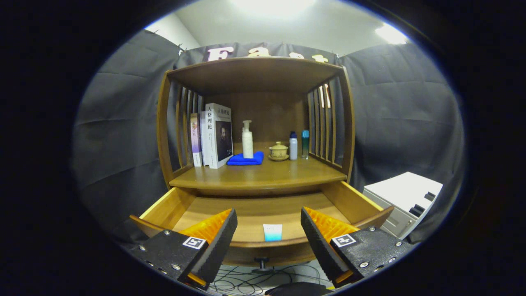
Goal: Pull open the drawer, take out the items inside it, and place them on the countertop above the cabinet.
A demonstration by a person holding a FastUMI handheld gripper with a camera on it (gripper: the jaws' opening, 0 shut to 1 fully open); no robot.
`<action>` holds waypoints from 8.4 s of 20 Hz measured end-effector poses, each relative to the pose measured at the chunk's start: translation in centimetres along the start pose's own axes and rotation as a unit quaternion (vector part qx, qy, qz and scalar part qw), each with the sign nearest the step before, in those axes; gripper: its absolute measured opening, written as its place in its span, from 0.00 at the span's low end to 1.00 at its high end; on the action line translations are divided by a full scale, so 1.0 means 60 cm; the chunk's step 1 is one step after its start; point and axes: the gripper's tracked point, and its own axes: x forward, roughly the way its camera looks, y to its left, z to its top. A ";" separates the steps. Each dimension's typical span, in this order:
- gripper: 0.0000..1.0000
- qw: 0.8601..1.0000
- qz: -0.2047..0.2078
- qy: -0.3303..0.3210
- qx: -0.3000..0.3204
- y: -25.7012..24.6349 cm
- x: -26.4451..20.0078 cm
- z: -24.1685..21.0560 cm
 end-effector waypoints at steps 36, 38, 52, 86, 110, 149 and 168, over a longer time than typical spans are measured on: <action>0.94 0.851 -0.080 0.515 0.068 -0.022 0.174 -0.299; 0.92 0.850 -0.079 0.514 0.080 -0.023 0.177 -0.301; 0.49 0.894 -0.077 0.433 0.079 -0.007 0.173 -0.273; 0.49 0.988 -0.020 0.149 -0.024 -0.005 0.391 0.060; 0.96 0.999 0.010 0.032 0.006 -0.019 0.279 0.103; 0.95 0.999 0.041 -0.008 0.012 0.010 -0.068 -0.130; 0.95 0.997 0.042 0.060 -0.002 0.019 -0.015 -0.193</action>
